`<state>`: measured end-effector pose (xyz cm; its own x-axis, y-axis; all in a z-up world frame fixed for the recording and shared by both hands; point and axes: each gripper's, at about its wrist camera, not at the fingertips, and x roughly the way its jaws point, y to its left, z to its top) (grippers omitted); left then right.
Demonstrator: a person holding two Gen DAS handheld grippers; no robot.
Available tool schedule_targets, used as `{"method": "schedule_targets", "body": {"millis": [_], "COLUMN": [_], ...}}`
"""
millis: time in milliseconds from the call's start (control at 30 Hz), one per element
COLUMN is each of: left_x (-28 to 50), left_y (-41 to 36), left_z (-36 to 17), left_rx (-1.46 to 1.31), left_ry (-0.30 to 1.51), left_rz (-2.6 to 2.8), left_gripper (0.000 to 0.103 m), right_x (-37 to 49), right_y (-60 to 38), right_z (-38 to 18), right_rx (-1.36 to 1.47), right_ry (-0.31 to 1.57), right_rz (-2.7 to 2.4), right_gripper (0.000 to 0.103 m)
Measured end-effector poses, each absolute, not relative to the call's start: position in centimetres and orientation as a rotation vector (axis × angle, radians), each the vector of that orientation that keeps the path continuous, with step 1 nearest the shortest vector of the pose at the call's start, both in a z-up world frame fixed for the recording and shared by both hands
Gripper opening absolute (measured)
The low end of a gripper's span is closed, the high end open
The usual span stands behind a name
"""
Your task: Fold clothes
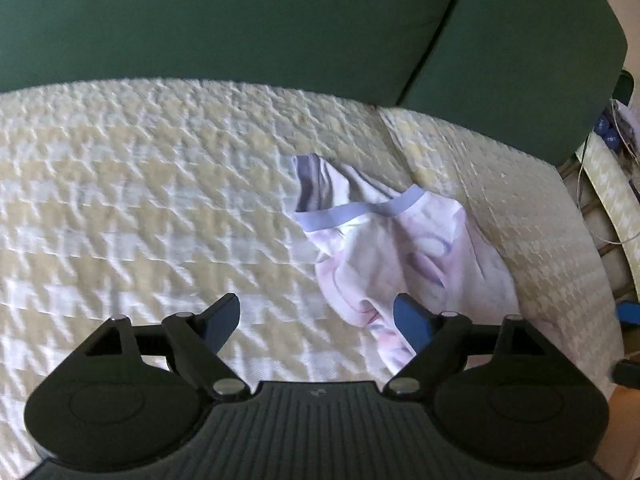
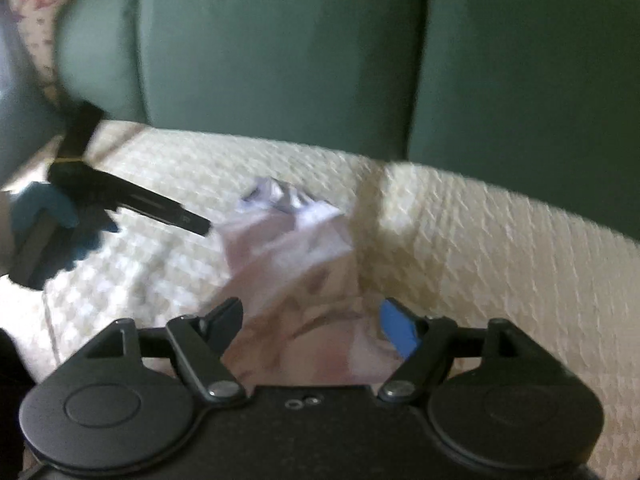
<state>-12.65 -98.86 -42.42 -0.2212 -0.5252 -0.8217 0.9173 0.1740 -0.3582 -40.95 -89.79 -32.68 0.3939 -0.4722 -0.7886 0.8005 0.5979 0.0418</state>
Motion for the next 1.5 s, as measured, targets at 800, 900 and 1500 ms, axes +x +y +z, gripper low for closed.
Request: {"method": "schedule_targets", "body": {"millis": [800, 900, 1500], "left_x": [-9.9, -8.0, 2.0], "left_y": [-92.3, -90.5, -87.8], "left_z": [-37.7, -38.0, -32.8], "left_rx": [0.394, 0.385, 0.389], "left_ry": [1.147, 1.164, 0.926], "left_rz": [-1.481, -1.427, -1.237], "left_gripper": [0.006, 0.006, 0.006], "right_x": [-43.9, -43.4, -33.1], "right_y": [-90.3, -89.7, -81.6], "right_z": [-37.7, -38.7, -31.8], "right_rx": [0.575, 0.598, 0.696], "right_ry": [0.899, 0.946, 0.753], "right_rz": [-0.930, -0.925, -0.370], "right_gripper": [0.103, 0.103, 0.077]}}
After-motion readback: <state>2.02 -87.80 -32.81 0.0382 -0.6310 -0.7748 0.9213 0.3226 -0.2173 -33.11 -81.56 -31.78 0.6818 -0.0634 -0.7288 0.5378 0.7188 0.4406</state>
